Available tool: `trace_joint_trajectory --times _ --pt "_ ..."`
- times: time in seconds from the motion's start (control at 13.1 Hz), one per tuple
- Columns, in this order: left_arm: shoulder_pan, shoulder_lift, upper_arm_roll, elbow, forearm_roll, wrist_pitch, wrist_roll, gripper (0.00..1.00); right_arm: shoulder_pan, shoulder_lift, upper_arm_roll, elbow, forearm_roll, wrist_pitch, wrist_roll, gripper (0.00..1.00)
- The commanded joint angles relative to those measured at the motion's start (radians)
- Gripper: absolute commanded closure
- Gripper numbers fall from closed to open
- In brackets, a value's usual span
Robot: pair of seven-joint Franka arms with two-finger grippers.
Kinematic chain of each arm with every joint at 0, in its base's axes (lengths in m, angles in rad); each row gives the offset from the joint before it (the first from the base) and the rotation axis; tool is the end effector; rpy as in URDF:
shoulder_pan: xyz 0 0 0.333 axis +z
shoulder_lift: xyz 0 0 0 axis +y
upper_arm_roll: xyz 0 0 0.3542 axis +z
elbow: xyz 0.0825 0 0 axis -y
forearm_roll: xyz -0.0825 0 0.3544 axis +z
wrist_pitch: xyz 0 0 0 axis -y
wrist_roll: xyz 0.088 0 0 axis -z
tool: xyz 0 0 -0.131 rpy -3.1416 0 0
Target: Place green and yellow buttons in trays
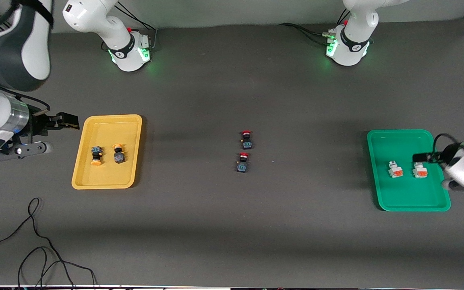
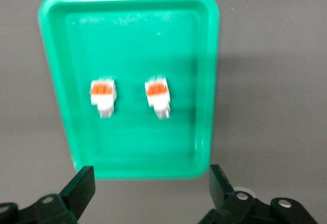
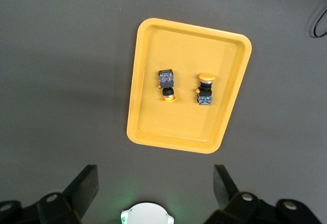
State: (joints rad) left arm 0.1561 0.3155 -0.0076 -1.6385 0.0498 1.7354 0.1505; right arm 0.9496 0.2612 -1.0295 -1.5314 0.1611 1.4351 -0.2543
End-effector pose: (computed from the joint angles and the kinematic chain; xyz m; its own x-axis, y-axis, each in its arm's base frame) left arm 0.5978 0.0957 0.4413 0.9751 -0.0138 -0.2211 -0.0166 -0.9998 -0.0108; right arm 0.5501 0.0402 0.5633 0.9581 0.1609 -0.2369 0.1664 -0.9860 0.0033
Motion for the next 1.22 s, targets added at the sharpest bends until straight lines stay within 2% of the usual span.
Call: trace_joint_trajectory --times 0.0,0.15,0.3,0.46,0.53,0.76,1.14 --pt "-0.006 -0.155 -0.018 -0.02 0.002 -0.152 0.014 0.01 -0.295 -0.173 0.376 -0.036 -0.104 -0.004 0.102 0.0" --pt "-0.006 -0.194 -0.051 0.038 0.002 -0.275 0.008 0.01 -0.485 -0.21 0.585 -0.053 -0.144 -0.005 0.109 0.0" --pt "-0.006 -0.194 -0.083 0.116 -0.002 -0.359 -0.002 0.01 -0.659 -0.246 0.745 -0.075 -0.147 -0.005 0.118 0.0" --pt "-0.009 -0.188 -0.113 0.153 -0.004 -0.366 -0.002 0.01 -0.818 -0.266 0.886 -0.082 -0.166 -0.005 0.127 0.0" --pt "-0.009 -0.181 -0.13 0.152 -0.002 -0.356 -0.003 0.01 -0.866 -0.278 0.923 -0.091 -0.169 -0.004 0.138 0.0" --pt "-0.012 -0.18 -0.176 0.155 0.002 -0.358 -0.014 0.01 -0.879 -0.286 0.93 -0.098 -0.192 0.018 0.147 0.0" --pt "-0.093 -0.173 -0.181 0.155 0.008 -0.315 -0.048 0.02 -0.862 -0.289 0.93 -0.098 -0.203 0.037 0.211 0.0"
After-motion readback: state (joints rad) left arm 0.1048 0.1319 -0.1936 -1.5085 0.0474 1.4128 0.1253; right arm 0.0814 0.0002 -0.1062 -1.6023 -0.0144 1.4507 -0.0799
